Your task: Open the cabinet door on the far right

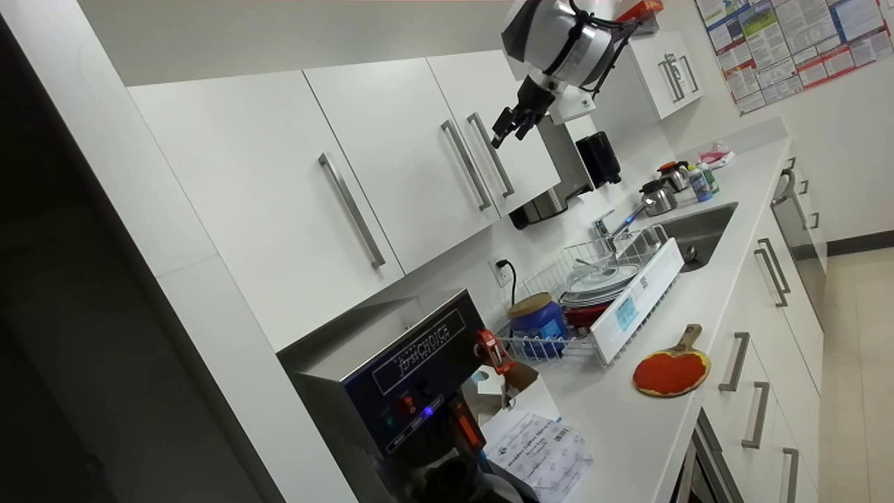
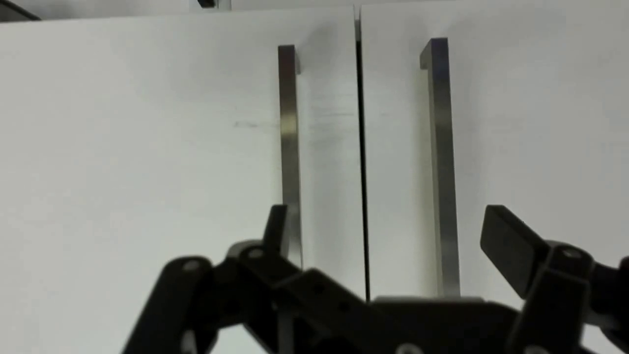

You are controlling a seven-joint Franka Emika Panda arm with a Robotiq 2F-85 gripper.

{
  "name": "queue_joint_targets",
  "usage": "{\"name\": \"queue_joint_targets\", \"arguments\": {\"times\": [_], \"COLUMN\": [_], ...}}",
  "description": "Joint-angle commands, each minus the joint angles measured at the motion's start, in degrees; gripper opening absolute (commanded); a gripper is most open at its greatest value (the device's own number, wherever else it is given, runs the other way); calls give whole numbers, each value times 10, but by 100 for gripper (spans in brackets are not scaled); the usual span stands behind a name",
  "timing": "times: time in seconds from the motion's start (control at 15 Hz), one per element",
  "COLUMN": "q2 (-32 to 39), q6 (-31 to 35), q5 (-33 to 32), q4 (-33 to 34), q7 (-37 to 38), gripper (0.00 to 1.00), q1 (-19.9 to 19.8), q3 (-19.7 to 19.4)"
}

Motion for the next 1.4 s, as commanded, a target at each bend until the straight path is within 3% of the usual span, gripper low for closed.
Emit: {"name": "queue_joint_targets", "arguments": {"times": [0.0, 0.6, 1.2, 1.27, 1.33], "q2": [55, 141, 183, 185, 187], "q6": [5, -2, -8, -7, -8], "q5": [85, 218, 253, 257, 258], "q4": [76, 162, 187, 189, 190], "q7": [-81, -192, -208, -211, -212], "gripper": [100, 100, 100, 75, 74], "q1": [3, -23, -36, -36, -36], "q3": [-11, -9, -5, -4, -3]}}
